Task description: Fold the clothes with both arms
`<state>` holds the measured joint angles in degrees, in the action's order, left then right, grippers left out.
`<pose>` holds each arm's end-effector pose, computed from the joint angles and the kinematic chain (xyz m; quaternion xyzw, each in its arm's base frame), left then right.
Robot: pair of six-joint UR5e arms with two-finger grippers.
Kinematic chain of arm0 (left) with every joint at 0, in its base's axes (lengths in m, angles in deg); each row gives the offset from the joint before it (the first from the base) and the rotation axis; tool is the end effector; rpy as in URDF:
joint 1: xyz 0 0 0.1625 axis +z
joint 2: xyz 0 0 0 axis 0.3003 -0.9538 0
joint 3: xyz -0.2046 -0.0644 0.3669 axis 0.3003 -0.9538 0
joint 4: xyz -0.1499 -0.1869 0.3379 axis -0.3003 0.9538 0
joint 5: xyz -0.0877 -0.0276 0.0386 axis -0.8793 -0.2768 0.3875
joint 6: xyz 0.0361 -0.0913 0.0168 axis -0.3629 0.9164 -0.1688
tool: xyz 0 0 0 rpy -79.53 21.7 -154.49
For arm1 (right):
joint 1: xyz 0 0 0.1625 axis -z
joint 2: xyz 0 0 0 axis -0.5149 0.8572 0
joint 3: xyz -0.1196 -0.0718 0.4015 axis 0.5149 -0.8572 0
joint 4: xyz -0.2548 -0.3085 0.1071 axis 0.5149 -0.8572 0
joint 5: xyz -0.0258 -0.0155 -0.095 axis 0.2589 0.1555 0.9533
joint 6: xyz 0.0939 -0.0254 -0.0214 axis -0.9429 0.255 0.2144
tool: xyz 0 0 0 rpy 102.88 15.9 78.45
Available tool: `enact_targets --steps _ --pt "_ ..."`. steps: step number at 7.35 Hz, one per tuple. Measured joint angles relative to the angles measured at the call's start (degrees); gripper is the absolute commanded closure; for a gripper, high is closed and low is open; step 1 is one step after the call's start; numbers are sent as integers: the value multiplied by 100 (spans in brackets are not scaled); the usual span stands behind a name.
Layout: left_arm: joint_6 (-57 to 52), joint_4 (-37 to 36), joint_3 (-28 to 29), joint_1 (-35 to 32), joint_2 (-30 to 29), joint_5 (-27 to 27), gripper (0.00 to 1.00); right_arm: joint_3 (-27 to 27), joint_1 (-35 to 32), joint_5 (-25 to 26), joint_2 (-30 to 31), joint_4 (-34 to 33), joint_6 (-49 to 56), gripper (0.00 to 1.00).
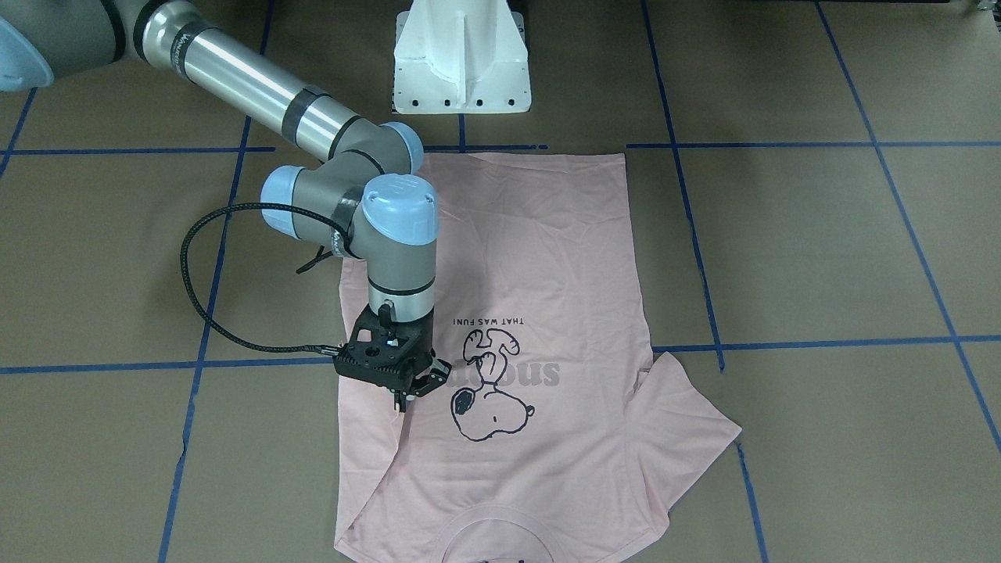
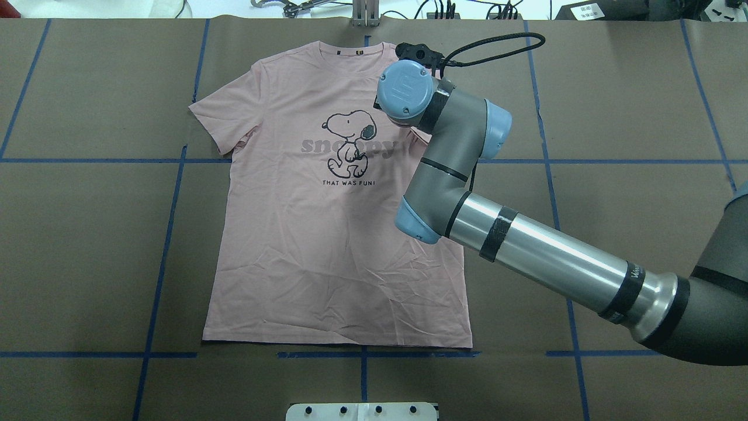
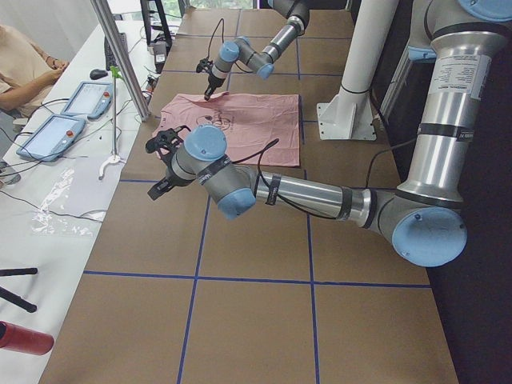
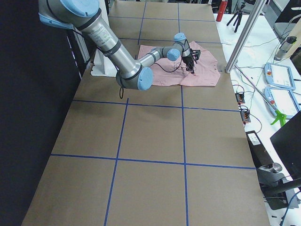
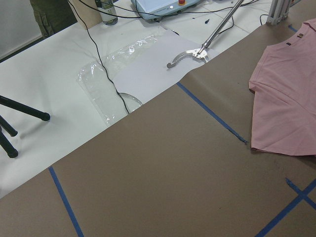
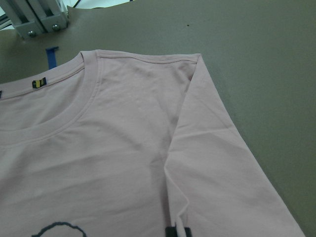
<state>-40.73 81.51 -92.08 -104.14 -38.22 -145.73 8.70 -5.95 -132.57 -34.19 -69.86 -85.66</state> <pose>-0.0299 -0.5627 0.4761 0.4005 0.3680 0.1709 0.8215 -0.5814 -0.6097 0.2367 0.1677 -0.3486 0.2387 0.8907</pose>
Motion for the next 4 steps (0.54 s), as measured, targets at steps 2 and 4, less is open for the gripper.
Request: enact_targets --steps 2,4 --pt "-3 -6 14 0 0 0 0 -195 15 39 -142 10 -16 2" --pt "-6 -5 16 6 12 -2 0 -286 -23 89 -195 6 4 1"
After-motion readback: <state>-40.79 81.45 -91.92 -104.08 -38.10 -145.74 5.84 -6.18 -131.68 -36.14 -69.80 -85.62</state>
